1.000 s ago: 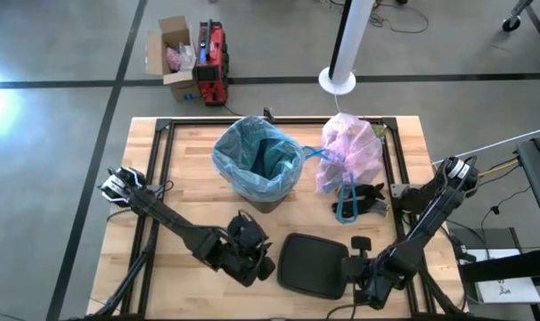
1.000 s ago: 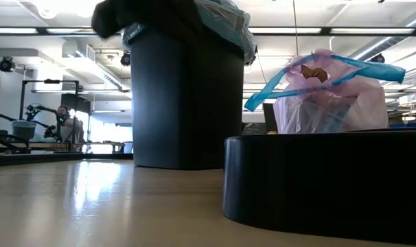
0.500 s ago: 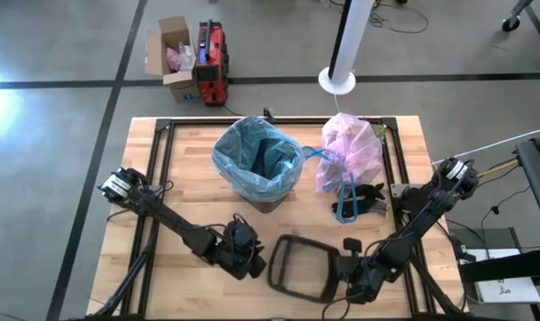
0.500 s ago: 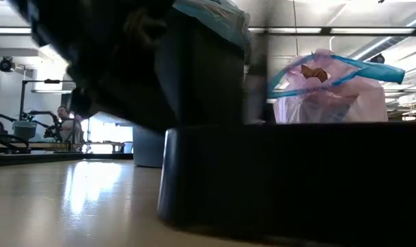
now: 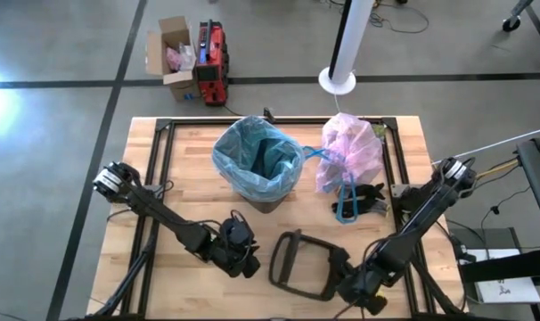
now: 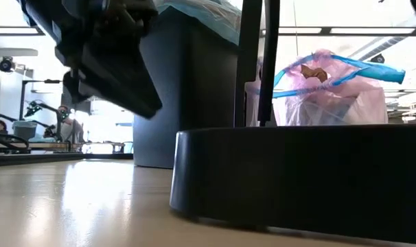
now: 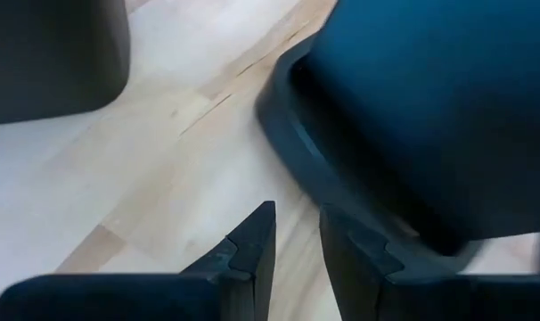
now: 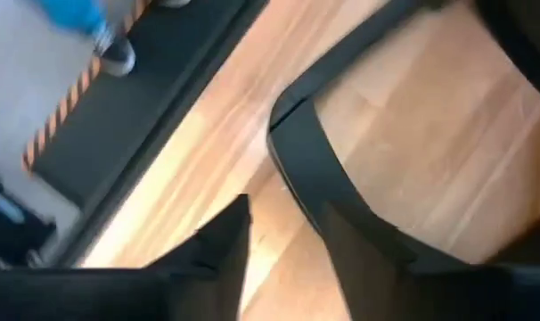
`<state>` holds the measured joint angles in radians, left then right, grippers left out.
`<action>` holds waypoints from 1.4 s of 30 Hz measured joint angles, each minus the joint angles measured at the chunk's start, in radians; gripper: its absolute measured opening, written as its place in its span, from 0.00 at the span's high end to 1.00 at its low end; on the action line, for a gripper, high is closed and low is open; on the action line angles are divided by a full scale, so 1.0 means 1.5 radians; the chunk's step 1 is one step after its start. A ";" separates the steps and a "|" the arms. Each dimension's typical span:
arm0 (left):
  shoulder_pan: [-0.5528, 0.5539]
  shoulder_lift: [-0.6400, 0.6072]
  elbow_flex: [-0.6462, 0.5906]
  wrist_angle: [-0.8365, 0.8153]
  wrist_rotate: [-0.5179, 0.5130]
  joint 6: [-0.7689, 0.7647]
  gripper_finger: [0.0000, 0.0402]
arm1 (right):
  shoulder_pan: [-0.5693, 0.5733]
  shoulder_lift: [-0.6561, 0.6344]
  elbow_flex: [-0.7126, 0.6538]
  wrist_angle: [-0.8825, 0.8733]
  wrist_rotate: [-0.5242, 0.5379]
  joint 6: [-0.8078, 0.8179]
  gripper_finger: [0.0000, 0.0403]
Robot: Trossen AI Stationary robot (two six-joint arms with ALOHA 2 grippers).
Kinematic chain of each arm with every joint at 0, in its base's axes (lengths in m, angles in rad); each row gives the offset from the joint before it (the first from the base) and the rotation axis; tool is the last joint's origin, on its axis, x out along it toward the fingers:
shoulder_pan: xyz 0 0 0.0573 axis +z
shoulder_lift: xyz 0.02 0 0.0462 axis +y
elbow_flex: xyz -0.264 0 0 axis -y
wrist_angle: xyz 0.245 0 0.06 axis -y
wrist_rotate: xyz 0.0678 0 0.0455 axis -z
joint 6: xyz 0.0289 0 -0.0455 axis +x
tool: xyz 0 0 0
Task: Place trash/remove bag and relplace
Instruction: Close the trash bin with the trash bin cover
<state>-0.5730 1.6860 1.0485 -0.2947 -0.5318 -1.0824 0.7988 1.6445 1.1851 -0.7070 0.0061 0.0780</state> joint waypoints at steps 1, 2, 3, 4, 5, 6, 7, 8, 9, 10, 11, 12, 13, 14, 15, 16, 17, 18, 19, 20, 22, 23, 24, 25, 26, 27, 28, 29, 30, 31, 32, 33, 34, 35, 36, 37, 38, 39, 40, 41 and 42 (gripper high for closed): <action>-0.002 -0.008 0.000 0.003 0.000 -0.001 0.81 | -0.006 0.008 0.002 -0.004 -0.001 -0.024 0.53; -0.003 -0.014 0.000 0.006 0.000 -0.002 0.81 | -0.014 0.018 0.002 -0.004 -0.002 -0.045 0.49; -0.005 -0.020 0.000 0.008 0.000 -0.002 0.81 | -0.023 0.027 0.000 -0.005 -0.004 -0.060 0.45; -0.007 -0.025 0.000 0.007 0.000 -0.002 0.81 | -0.032 0.037 0.000 -0.007 -0.009 -0.074 0.42; -0.009 -0.030 0.000 0.006 0.000 -0.003 0.81 | -0.040 0.047 -0.001 -0.005 -0.013 -0.087 0.39; -0.012 -0.034 0.000 0.006 0.000 -0.005 0.81 | -0.046 0.057 -0.001 -0.005 -0.018 -0.103 0.36; -0.014 -0.036 0.000 0.006 0.000 -0.005 0.81 | -0.052 0.068 -0.002 -0.004 -0.021 -0.122 0.33; -0.016 -0.038 0.000 0.006 0.000 -0.006 0.81 | -0.055 0.079 -0.004 -0.003 -0.021 -0.143 0.31; -0.018 -0.039 0.000 0.006 0.000 -0.007 0.81 | -0.058 0.089 -0.006 -0.004 -0.022 -0.165 0.29; -0.019 -0.040 0.000 0.004 0.000 -0.007 0.81 | -0.062 0.102 -0.008 -0.004 -0.023 -0.185 0.27; -0.019 -0.041 0.000 0.005 0.000 -0.009 0.81 | -0.066 0.114 -0.010 -0.003 -0.026 -0.198 0.26; -0.019 -0.041 0.000 0.006 0.000 -0.012 0.81 | -0.069 0.126 -0.012 -0.002 -0.027 -0.207 0.26; -0.019 -0.041 0.000 0.006 0.000 -0.013 0.81 | -0.072 0.139 -0.013 -0.002 -0.027 -0.212 0.25; -0.019 -0.041 0.000 0.004 0.000 -0.014 0.81 | -0.075 0.151 -0.014 -0.001 -0.030 -0.216 0.25; -0.019 -0.041 0.000 0.004 0.000 -0.015 0.81 | -0.077 0.158 -0.013 0.003 -0.034 -0.217 0.26; -0.019 -0.041 0.000 0.004 0.000 -0.015 0.81 | -0.077 0.165 -0.013 0.005 -0.032 -0.220 0.28; -0.019 -0.042 0.000 0.003 0.000 -0.015 0.81 | -0.077 0.171 -0.012 0.005 -0.032 -0.223 0.30; -0.019 -0.044 0.000 0.000 0.000 -0.015 0.81 | -0.077 0.175 -0.012 0.008 -0.033 -0.227 0.32; -0.020 -0.048 0.000 -0.010 0.001 -0.016 0.81 | -0.077 0.177 -0.011 0.009 -0.034 -0.228 0.36; -0.022 -0.054 0.000 -0.015 0.001 -0.018 0.81 | -0.077 0.177 -0.011 0.012 -0.035 -0.229 0.39; -0.025 -0.070 0.000 -0.023 0.001 -0.018 0.81 | -0.077 0.171 -0.010 0.020 -0.032 -0.228 0.49; -0.027 -0.079 0.000 -0.035 0.000 -0.018 0.81 | -0.077 0.168 -0.010 0.023 -0.033 -0.231 0.55; -0.029 -0.088 0.000 -0.047 0.001 -0.018 0.81 | -0.077 0.164 -0.010 0.028 -0.030 -0.231 0.61; -0.030 -0.097 0.000 -0.056 0.001 -0.019 0.81 | -0.076 0.160 -0.011 0.029 -0.026 -0.222 0.66; -0.032 -0.109 0.000 -0.065 0.000 -0.019 0.81 | -0.076 0.155 -0.013 0.028 -0.027 -0.224 0.68; -0.033 -0.121 0.000 -0.076 0.000 -0.019 0.81 | -0.077 0.151 -0.013 0.029 -0.026 -0.223 0.68; -0.033 -0.133 0.000 -0.084 0.000 -0.019 0.81 | -0.077 0.144 -0.013 0.027 -0.027 -0.220 0.68; -0.034 -0.145 0.000 -0.091 -0.001 -0.019 0.81 | -0.077 0.136 -0.011 0.020 -0.025 -0.218 0.68; -0.035 -0.157 0.000 -0.103 -0.003 -0.019 0.81 | -0.075 0.124 -0.004 0.004 -0.020 -0.216 0.68; -0.035 -0.170 0.000 -0.113 -0.004 -0.019 0.81 | -0.072 0.112 0.009 -0.017 -0.014 -0.216 0.68; -0.036 -0.183 0.000 -0.121 -0.004 -0.019 0.81 | -0.068 0.099 0.027 -0.041 -0.007 -0.218 0.68; -0.036 -0.196 0.000 -0.128 -0.004 -0.019 0.81 | -0.062 0.083 0.048 -0.069 -0.001 -0.223 0.68; -0.036 -0.211 0.000 -0.137 -0.005 -0.019 0.81 | -0.057 0.067 0.071 -0.104 0.001 -0.227 0.68; -0.036 -0.224 0.000 -0.146 -0.006 -0.019 0.81 | -0.053 0.053 0.100 -0.140 0.001 -0.230 0.68; -0.036 -0.236 0.000 -0.154 -0.006 -0.019 0.81 | -0.047 0.039 0.131 -0.168 0.003 -0.231 0.68; -0.036 -0.250 0.000 -0.159 -0.006 -0.019 0.81 | -0.041 0.025 0.162 -0.192 0.006 -0.233 0.68; -0.036 -0.262 0.000 -0.162 -0.006 -0.019 0.81 | -0.036 0.013 0.195 -0.220 0.010 -0.233 0.68; -0.036 -0.274 0.000 -0.163 -0.007 -0.019 0.81 | -0.033 0.002 0.229 -0.248 0.013 -0.233 0.68; -0.037 -0.285 0.000 -0.166 -0.007 -0.019 0.81 | -0.030 -0.007 0.266 -0.271 0.016 -0.234 0.68; -0.038 -0.296 0.000 -0.174 -0.007 -0.018 0.81 | -0.026 -0.015 0.298 -0.286 0.020 -0.233 0.68; -0.038 -0.306 0.000 -0.184 -0.007 -0.018 0.81 | -0.025 -0.022 0.330 -0.297 0.030 -0.226 0.68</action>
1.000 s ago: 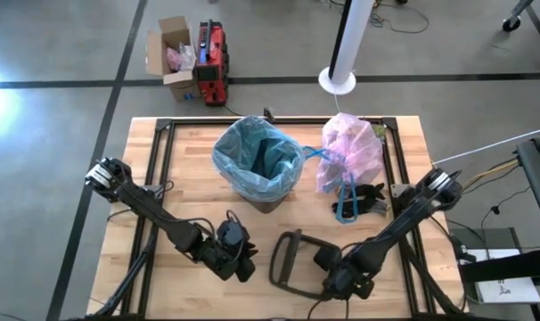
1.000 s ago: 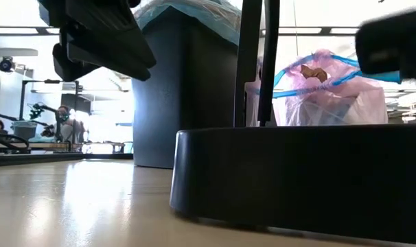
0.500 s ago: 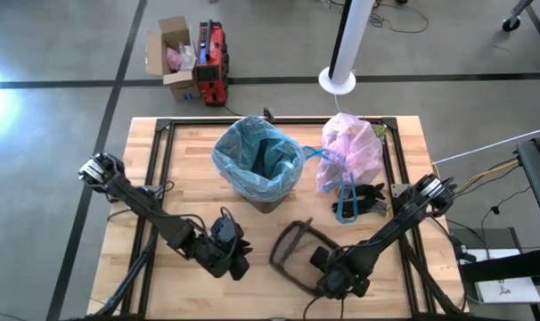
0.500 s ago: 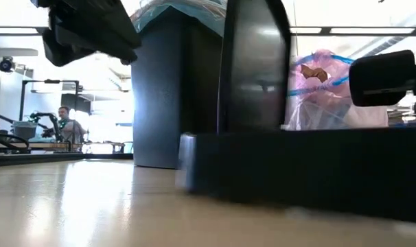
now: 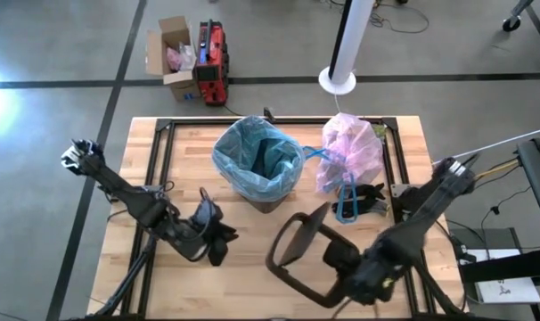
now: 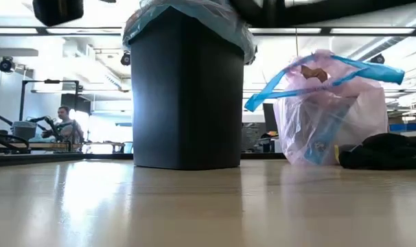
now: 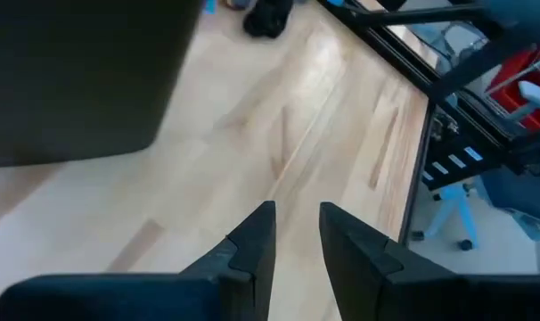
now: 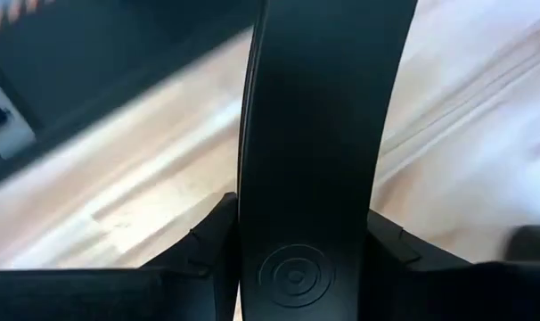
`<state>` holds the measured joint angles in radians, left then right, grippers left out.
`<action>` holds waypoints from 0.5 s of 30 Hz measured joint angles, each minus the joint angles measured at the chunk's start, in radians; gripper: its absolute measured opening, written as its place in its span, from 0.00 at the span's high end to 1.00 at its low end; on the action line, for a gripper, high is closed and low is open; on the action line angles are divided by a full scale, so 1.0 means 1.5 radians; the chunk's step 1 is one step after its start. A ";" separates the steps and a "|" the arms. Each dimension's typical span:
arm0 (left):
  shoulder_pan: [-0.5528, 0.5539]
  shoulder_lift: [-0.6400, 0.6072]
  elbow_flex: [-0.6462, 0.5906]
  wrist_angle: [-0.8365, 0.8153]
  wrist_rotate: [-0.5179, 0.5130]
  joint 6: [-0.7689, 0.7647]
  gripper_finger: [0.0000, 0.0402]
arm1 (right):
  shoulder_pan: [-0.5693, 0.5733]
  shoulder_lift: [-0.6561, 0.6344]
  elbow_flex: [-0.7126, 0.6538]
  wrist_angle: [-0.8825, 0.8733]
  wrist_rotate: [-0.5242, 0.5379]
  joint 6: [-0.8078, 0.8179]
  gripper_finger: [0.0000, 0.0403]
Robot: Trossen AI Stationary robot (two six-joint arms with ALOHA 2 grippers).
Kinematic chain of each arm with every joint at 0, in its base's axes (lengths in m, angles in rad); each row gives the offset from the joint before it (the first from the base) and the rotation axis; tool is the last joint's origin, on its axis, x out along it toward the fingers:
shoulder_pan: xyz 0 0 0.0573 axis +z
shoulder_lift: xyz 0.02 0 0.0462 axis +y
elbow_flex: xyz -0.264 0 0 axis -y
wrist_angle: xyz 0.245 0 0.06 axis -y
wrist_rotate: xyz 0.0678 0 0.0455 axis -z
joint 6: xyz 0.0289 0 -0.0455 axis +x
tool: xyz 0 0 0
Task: Place trash/remove bag and relplace
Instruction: Close the trash bin with the trash bin cover
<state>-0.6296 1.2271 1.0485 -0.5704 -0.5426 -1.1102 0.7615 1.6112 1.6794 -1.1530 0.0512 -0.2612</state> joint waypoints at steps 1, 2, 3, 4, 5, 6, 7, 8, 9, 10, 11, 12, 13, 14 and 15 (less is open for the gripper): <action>0.000 -0.011 0.000 -0.012 -0.003 0.000 0.81 | 0.000 -0.006 0.033 -0.013 0.013 0.004 0.68; 0.000 -0.021 0.000 -0.027 -0.011 0.000 0.81 | -0.002 -0.011 0.063 -0.018 0.030 0.003 0.68; 0.000 -0.029 0.000 -0.044 -0.022 -0.003 0.81 | -0.007 -0.014 0.097 -0.022 0.052 -0.002 0.68; 0.000 -0.038 0.000 -0.063 -0.033 -0.010 0.81 | -0.013 -0.016 0.129 -0.026 0.080 -0.013 0.68; 0.000 -0.048 0.000 -0.082 -0.047 -0.019 0.81 | -0.021 -0.017 0.161 -0.032 0.110 -0.031 0.68; 0.001 -0.058 0.000 -0.104 -0.061 -0.031 0.81 | -0.033 -0.016 0.192 -0.039 0.139 -0.051 0.68; 0.002 -0.067 0.000 -0.131 -0.078 -0.045 0.81 | -0.047 -0.013 0.219 -0.042 0.162 -0.071 0.68; 0.004 -0.074 0.000 -0.161 -0.095 -0.061 0.81 | -0.063 -0.009 0.247 -0.041 0.177 -0.094 0.68; 0.006 -0.081 0.000 -0.197 -0.109 -0.086 0.81 | -0.081 -0.005 0.272 -0.041 0.183 -0.115 0.68; 0.008 -0.087 0.000 -0.244 -0.119 -0.117 0.81 | -0.100 -0.002 0.293 -0.044 0.183 -0.129 0.68; 0.011 -0.091 -0.001 -0.289 -0.123 -0.151 0.81 | -0.122 0.002 0.314 -0.047 0.181 -0.143 0.68; 0.015 -0.095 -0.004 -0.328 -0.128 -0.183 0.81 | -0.145 0.007 0.335 -0.047 0.180 -0.154 0.68; 0.019 -0.099 -0.010 -0.362 -0.129 -0.209 0.81 | -0.168 0.011 0.352 -0.046 0.178 -0.164 0.68; 0.023 -0.103 -0.018 -0.385 -0.129 -0.226 0.81 | -0.191 0.015 0.368 -0.048 0.178 -0.174 0.68; 0.031 -0.109 -0.030 -0.394 -0.129 -0.234 0.81 | -0.216 0.020 0.382 -0.050 0.178 -0.183 0.68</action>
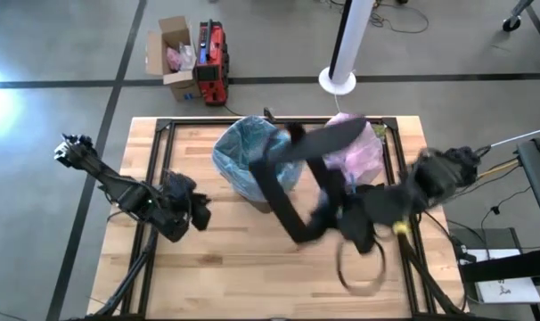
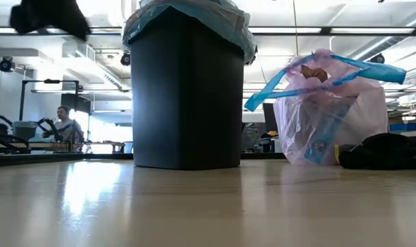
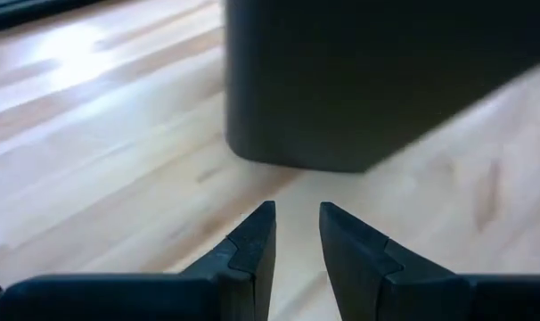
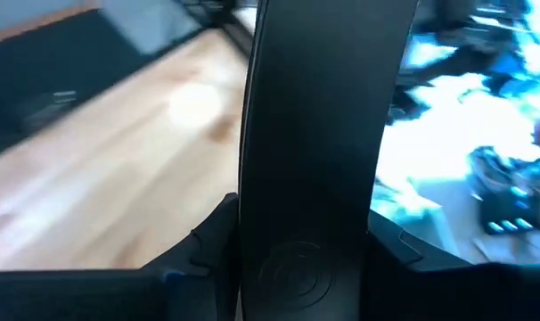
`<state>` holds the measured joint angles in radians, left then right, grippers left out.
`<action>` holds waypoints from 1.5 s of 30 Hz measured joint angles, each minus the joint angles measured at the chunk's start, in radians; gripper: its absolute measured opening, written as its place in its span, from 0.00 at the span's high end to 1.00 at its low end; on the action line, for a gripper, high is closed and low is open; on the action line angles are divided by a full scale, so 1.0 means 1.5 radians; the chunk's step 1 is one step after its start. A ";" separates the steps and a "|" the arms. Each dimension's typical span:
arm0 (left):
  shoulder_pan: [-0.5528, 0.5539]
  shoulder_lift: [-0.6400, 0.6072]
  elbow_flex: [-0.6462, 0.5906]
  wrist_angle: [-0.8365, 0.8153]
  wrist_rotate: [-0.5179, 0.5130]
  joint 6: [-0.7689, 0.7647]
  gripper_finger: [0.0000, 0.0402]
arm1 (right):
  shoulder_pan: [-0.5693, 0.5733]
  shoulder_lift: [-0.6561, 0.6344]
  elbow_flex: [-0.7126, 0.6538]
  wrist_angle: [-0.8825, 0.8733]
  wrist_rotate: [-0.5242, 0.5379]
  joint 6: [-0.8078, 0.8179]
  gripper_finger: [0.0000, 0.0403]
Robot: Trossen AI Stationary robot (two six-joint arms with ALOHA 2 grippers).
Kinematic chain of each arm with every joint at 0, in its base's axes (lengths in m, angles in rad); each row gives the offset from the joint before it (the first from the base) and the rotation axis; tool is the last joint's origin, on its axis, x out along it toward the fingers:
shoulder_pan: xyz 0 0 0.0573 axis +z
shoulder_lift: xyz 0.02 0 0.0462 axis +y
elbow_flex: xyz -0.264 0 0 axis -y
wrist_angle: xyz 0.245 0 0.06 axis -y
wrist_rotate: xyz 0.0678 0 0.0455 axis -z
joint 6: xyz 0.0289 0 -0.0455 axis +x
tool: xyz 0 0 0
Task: Place trash/remove bag and relplace
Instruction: Close the trash bin with the trash bin cover
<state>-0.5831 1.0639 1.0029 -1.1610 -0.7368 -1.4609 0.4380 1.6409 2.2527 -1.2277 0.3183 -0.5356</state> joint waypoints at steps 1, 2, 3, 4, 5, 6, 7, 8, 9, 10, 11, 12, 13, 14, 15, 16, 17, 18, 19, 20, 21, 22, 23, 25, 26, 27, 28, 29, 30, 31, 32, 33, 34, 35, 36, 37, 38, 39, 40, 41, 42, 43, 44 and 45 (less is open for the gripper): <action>0.009 -0.005 -0.012 0.003 -0.004 0.000 0.81 | -0.022 0.006 0.012 0.001 -0.002 -0.011 0.68; 0.021 -0.012 -0.024 0.012 -0.009 0.004 0.81 | -0.045 0.012 0.025 0.002 -0.010 -0.017 0.68; 0.034 -0.018 -0.037 0.023 -0.010 0.020 0.81 | -0.068 0.018 0.036 0.002 -0.026 -0.023 0.68; 0.049 -0.023 -0.051 0.042 -0.008 0.049 0.81 | -0.089 0.024 0.046 0.002 -0.049 -0.025 0.68; 0.066 -0.028 -0.064 0.065 -0.004 0.083 0.81 | -0.110 0.029 0.054 0.002 -0.074 -0.027 0.68; 0.085 -0.033 -0.079 0.087 0.002 0.122 0.81 | -0.129 0.033 0.060 0.003 -0.098 -0.026 0.68; 0.106 -0.037 -0.093 0.109 0.012 0.162 0.81 | -0.148 0.037 0.065 0.003 -0.116 -0.024 0.68; 0.126 -0.044 -0.108 0.132 0.020 0.202 0.81 | -0.166 0.042 0.069 0.003 -0.128 -0.022 0.68; 0.151 -0.050 -0.122 0.152 0.029 0.246 0.81 | -0.182 0.043 0.069 0.003 -0.137 -0.021 0.68; 0.177 -0.055 -0.135 0.174 0.034 0.289 0.81 | -0.196 0.044 0.069 0.000 -0.144 -0.019 0.68; 0.204 -0.060 -0.147 0.198 0.038 0.332 0.81 | -0.211 0.045 0.068 -0.002 -0.151 -0.017 0.68; 0.232 -0.065 -0.159 0.224 0.044 0.378 0.81 | -0.225 0.045 0.068 -0.001 -0.157 -0.017 0.68; 0.260 -0.069 -0.169 0.251 0.051 0.423 0.81 | -0.240 0.045 0.068 -0.001 -0.162 -0.016 0.68; 0.287 -0.072 -0.179 0.284 0.060 0.467 0.81 | -0.252 0.044 0.068 -0.001 -0.165 -0.014 0.68; 0.314 -0.074 -0.188 0.326 0.081 0.514 0.81 | -0.265 0.043 0.068 -0.003 -0.165 -0.009 0.68; 0.342 -0.074 -0.198 0.373 0.110 0.564 0.81 | -0.275 0.043 0.068 -0.007 -0.165 -0.005 0.68; 0.370 -0.072 -0.208 0.422 0.149 0.609 0.81 | -0.285 0.042 0.068 -0.016 -0.166 -0.004 0.68; 0.397 -0.067 -0.216 0.462 0.187 0.648 0.81 | -0.292 0.042 0.068 -0.027 -0.166 -0.003 0.68; 0.424 -0.060 -0.223 0.499 0.221 0.677 0.81 | -0.298 0.042 0.068 -0.037 -0.165 -0.002 0.68; 0.448 -0.047 -0.226 0.536 0.248 0.696 0.81 | -0.301 0.042 0.068 -0.050 -0.165 -0.002 0.68; 0.469 -0.033 -0.227 0.567 0.265 0.711 0.81 | -0.303 0.042 0.068 -0.067 -0.165 -0.002 0.68; 0.488 -0.019 -0.228 0.588 0.274 0.724 0.81 | -0.303 0.042 0.068 -0.086 -0.166 -0.002 0.68; 0.504 -0.004 -0.229 0.612 0.279 0.740 0.81 | -0.303 0.042 0.068 -0.106 -0.166 -0.001 0.68; 0.529 0.027 -0.229 0.674 0.294 0.771 0.81 | -0.302 0.042 0.068 -0.149 -0.168 0.005 0.68; 0.538 0.044 -0.229 0.707 0.299 0.783 0.81 | -0.302 0.042 0.068 -0.169 -0.168 0.013 0.68; 0.546 0.062 -0.229 0.741 0.311 0.791 0.81 | -0.303 0.042 0.068 -0.185 -0.168 0.024 0.68; 0.552 0.083 -0.223 0.767 0.319 0.795 0.81 | -0.303 0.044 0.068 -0.193 -0.167 0.039 0.68; 0.557 0.104 -0.215 0.788 0.327 0.799 0.81 | -0.303 0.045 0.068 -0.203 -0.166 0.051 0.68; 0.559 0.126 -0.204 0.802 0.332 0.800 0.81 | -0.303 0.045 0.068 -0.215 -0.166 0.060 0.68; 0.559 0.149 -0.189 0.813 0.336 0.806 0.81 | -0.303 0.046 0.068 -0.225 -0.166 0.067 0.68; 0.559 0.173 -0.172 0.817 0.345 0.815 0.81 | -0.303 0.046 0.067 -0.230 -0.166 0.069 0.68; 0.559 0.198 -0.151 0.817 0.351 0.823 0.81 | -0.303 0.046 0.067 -0.228 -0.166 0.076 0.68; 0.558 0.222 -0.130 0.816 0.361 0.831 0.81 | -0.303 0.046 0.067 -0.227 -0.166 0.083 0.68; 0.557 0.246 -0.106 0.813 0.372 0.835 0.81 | -0.303 0.046 0.067 -0.228 -0.167 0.087 0.68; 0.556 0.269 -0.080 0.807 0.384 0.839 0.81 | -0.303 0.046 0.067 -0.228 -0.168 0.097 0.68; 0.556 0.288 -0.053 0.797 0.394 0.842 0.81 | -0.303 0.046 0.067 -0.228 -0.168 0.108 0.68; 0.556 0.306 -0.025 0.778 0.400 0.846 0.81 | -0.303 0.046 0.067 -0.228 -0.172 0.121 0.68; 0.555 0.321 0.002 0.751 0.400 0.852 0.81 | -0.303 0.046 0.067 -0.228 -0.185 0.135 0.68; 0.555 0.334 0.029 0.722 0.400 0.859 0.81 | -0.303 0.046 0.067 -0.228 -0.204 0.147 0.68; 0.555 0.342 0.055 0.685 0.400 0.870 0.81 | -0.303 0.046 0.067 -0.228 -0.217 0.160 0.68; 0.555 0.349 0.078 0.646 0.400 0.885 0.81 | -0.303 0.046 0.067 -0.229 -0.228 0.168 0.68; 0.555 0.353 0.099 0.603 0.400 0.899 0.81 | -0.302 0.046 0.066 -0.229 -0.233 0.172 0.68; 0.555 0.353 0.116 0.565 0.400 0.911 0.81 | -0.300 0.046 0.065 -0.228 -0.235 0.176 0.68; 0.555 0.350 0.130 0.531 0.400 0.921 0.81 | -0.300 0.046 0.063 -0.229 -0.235 0.180 0.68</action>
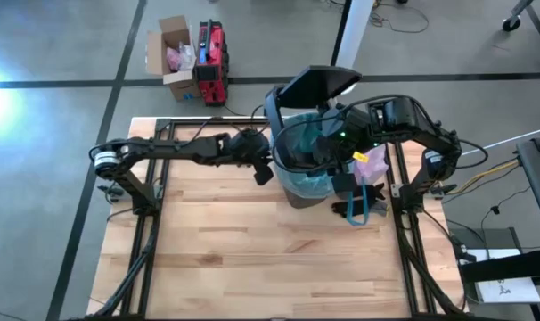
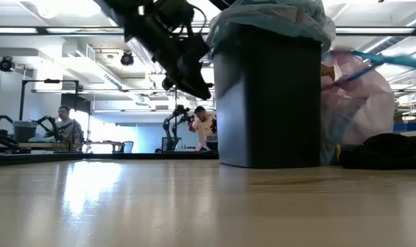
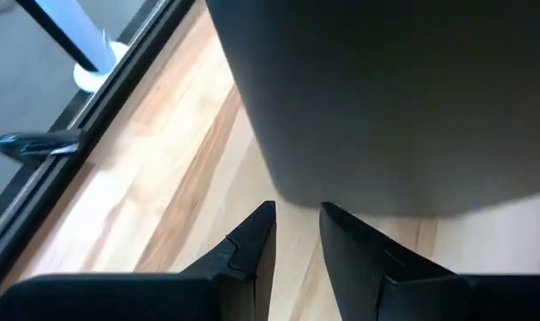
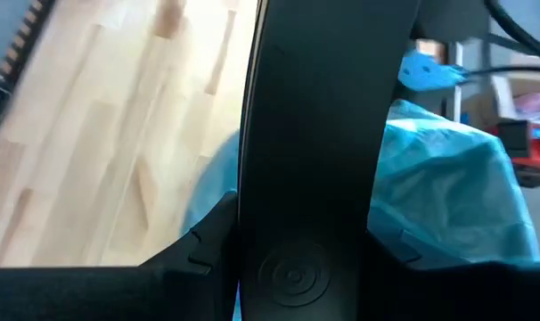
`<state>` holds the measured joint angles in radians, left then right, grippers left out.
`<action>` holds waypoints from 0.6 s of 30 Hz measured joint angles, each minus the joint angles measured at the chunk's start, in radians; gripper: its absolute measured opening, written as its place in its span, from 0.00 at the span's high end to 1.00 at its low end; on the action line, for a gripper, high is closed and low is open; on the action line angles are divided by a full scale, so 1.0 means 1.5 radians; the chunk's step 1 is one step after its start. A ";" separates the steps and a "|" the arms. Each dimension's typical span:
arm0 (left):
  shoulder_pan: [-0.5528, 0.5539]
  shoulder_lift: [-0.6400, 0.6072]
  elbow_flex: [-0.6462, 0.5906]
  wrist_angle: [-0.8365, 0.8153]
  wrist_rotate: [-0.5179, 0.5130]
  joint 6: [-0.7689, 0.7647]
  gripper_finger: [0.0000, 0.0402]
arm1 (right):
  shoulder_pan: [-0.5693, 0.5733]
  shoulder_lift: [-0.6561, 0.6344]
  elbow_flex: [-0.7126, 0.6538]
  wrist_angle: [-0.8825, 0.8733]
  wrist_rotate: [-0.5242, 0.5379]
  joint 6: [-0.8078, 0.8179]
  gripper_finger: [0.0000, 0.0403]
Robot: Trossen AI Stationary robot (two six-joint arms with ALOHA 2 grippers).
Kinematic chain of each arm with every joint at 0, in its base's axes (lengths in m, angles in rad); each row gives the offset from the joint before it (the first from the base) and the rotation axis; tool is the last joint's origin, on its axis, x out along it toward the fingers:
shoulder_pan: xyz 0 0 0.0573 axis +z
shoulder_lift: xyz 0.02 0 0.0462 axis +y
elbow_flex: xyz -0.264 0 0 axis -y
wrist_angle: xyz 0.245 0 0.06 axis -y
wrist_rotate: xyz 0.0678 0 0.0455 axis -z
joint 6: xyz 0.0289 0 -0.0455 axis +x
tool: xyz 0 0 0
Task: Place trash/remove bag and relplace
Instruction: Close the trash bin with the trash bin cover
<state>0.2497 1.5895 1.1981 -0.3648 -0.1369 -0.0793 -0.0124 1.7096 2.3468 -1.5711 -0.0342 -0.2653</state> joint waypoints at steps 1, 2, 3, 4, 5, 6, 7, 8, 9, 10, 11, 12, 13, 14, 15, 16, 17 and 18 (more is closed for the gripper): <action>0.000 -0.004 0.010 -0.027 0.000 0.006 0.81 | 0.000 0.000 -0.003 0.001 0.001 0.004 0.68; 0.000 -0.012 0.016 -0.050 0.000 0.009 0.81 | -0.001 0.000 -0.007 0.001 0.003 0.006 0.68; 0.000 -0.020 0.018 -0.072 -0.001 0.010 0.81 | -0.001 0.000 -0.013 0.000 0.006 0.007 0.68; 0.000 -0.032 0.017 -0.088 -0.001 0.010 0.81 | -0.001 -0.001 -0.021 0.000 0.009 0.008 0.68; 0.000 -0.045 0.012 -0.094 -0.001 0.010 0.81 | -0.001 -0.001 -0.031 0.001 0.019 0.008 0.68; 0.000 -0.059 0.006 -0.102 -0.004 0.010 0.81 | -0.001 -0.001 -0.043 0.000 0.037 0.008 0.68; 0.000 -0.074 -0.003 -0.109 -0.010 0.009 0.81 | -0.001 -0.003 -0.056 0.001 0.054 0.008 0.68; 0.000 -0.092 -0.015 -0.114 -0.016 0.005 0.81 | -0.001 -0.006 -0.072 0.001 0.062 0.008 0.68; 0.000 -0.110 -0.030 -0.117 -0.021 -0.003 0.81 | -0.001 -0.011 -0.088 0.000 0.063 0.008 0.68; 0.000 -0.129 -0.046 -0.118 -0.023 -0.014 0.81 | -0.001 -0.019 -0.103 -0.001 0.063 0.009 0.68; 0.000 -0.150 -0.063 -0.117 -0.023 -0.027 0.81 | -0.001 -0.030 -0.118 0.000 0.064 0.011 0.68; 0.000 -0.172 -0.081 -0.117 -0.024 -0.043 0.81 | 0.000 -0.041 -0.130 -0.001 0.064 0.016 0.68; 0.000 -0.195 -0.099 -0.114 -0.024 -0.055 0.81 | 0.002 -0.054 -0.141 -0.001 0.066 0.024 0.68; -0.001 -0.217 -0.116 -0.113 -0.024 -0.067 0.81 | 0.004 -0.068 -0.151 0.000 0.069 0.029 0.68; -0.002 -0.238 -0.133 -0.105 -0.024 -0.075 0.81 | 0.004 -0.081 -0.159 -0.001 0.074 0.032 0.68; -0.002 -0.258 -0.150 -0.098 -0.024 -0.083 0.81 | 0.005 -0.092 -0.166 -0.001 0.076 0.037 0.68; -0.002 -0.276 -0.165 -0.092 -0.024 -0.088 0.81 | 0.005 -0.102 -0.172 -0.001 0.076 0.038 0.68; -0.002 -0.293 -0.179 -0.081 -0.024 -0.092 0.81 | 0.005 -0.108 -0.178 -0.001 0.076 0.037 0.68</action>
<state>0.2470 1.1500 0.9288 -0.4861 -0.1731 -0.2180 -0.0047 1.5470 2.0800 -1.5730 0.0794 -0.2092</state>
